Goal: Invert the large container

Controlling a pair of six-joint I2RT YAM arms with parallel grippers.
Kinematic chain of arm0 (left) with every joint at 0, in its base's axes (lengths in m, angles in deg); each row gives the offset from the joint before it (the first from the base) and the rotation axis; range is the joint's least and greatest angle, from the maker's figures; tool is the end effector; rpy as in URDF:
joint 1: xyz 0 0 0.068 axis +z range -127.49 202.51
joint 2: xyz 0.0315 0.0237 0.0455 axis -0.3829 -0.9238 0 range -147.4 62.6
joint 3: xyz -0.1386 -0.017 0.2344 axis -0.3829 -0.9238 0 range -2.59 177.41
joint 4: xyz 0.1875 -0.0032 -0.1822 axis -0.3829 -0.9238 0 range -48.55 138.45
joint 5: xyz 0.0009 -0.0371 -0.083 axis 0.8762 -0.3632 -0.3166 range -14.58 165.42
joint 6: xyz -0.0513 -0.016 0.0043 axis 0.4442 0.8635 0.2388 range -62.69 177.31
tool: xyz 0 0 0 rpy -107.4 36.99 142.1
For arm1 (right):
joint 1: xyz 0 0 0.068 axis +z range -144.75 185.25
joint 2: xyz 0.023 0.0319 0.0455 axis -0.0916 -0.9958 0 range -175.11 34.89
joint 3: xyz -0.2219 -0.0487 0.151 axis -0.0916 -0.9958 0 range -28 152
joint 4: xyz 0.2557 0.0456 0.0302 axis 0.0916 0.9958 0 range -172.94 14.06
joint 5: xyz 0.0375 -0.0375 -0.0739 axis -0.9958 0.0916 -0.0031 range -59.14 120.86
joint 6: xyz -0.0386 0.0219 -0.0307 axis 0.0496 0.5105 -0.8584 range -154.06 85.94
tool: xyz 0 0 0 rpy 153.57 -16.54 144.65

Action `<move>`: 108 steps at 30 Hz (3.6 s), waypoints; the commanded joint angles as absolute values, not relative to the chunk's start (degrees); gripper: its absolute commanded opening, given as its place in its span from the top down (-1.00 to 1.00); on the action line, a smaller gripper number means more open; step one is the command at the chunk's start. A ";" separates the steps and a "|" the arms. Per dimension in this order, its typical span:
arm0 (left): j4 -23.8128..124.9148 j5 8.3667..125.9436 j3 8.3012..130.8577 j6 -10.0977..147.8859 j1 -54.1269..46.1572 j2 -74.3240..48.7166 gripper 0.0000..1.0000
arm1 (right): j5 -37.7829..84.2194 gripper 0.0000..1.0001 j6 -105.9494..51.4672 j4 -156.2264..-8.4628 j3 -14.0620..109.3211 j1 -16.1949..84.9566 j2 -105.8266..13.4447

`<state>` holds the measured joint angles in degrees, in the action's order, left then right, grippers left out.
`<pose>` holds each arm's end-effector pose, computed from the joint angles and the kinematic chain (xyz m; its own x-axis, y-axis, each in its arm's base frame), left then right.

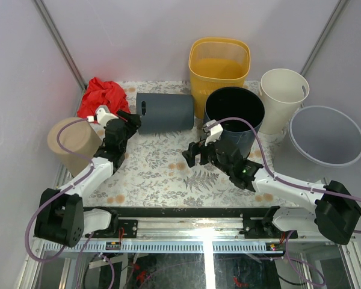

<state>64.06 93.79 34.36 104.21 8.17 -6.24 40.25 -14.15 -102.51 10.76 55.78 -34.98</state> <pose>0.2623 -0.0554 0.2511 -0.1432 -0.6785 -0.7205 -0.2379 0.7302 -0.6404 0.1805 0.2100 0.2643 -0.3442 0.1104 -0.9324 -0.5772 0.7583 0.3029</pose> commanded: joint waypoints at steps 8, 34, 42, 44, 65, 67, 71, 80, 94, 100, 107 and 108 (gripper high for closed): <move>86.68 79.79 35.08 106.93 12.75 -17.08 -0.14 | 41.49 -0.99 -14.74 -104.69 10.59 55.87 -31.73; 107.65 61.95 25.76 114.98 16.36 -21.69 0.68 | 41.41 -0.99 -14.53 -104.73 10.45 55.84 -31.49; 99.61 61.05 23.60 112.76 16.32 -13.45 0.97 | 41.58 -0.99 -14.33 -104.78 10.15 55.85 -31.04; 96.27 60.51 23.33 111.19 16.33 -10.54 0.98 | 41.35 -0.99 -14.28 -104.78 10.19 55.84 -30.96; 67.54 48.32 12.68 110.00 15.97 23.13 0.88 | 42.49 -0.99 -14.74 -103.73 9.57 55.72 -28.55; 65.46 47.14 12.41 109.90 16.00 24.73 0.88 | 41.62 -0.99 -14.53 -103.16 9.85 55.65 -28.60; 60.18 46.45 12.71 108.66 16.01 28.45 0.88 | 39.77 -0.98 -13.77 -103.00 10.03 55.60 -29.80; 56.27 43.56 12.79 108.11 16.04 34.12 1.00 | 38.59 -0.99 -13.59 -103.83 10.49 55.56 -32.72; 56.54 31.70 15.68 110.99 15.93 36.89 0.99 | 39.70 -0.99 -13.96 -103.61 9.79 55.51 -30.19; 51.50 27.56 17.54 108.56 15.93 35.47 0.96 | 40.19 -0.99 -13.70 -103.12 9.71 55.53 -29.67; 46.52 27.29 18.33 105.94 15.92 35.07 0.94 | 41.07 -0.99 -12.75 -102.13 9.18 55.37 -29.86; 45.53 27.70 18.45 105.48 15.97 34.87 0.94 | 41.43 -0.99 -12.44 -101.92 8.83 55.25 -29.81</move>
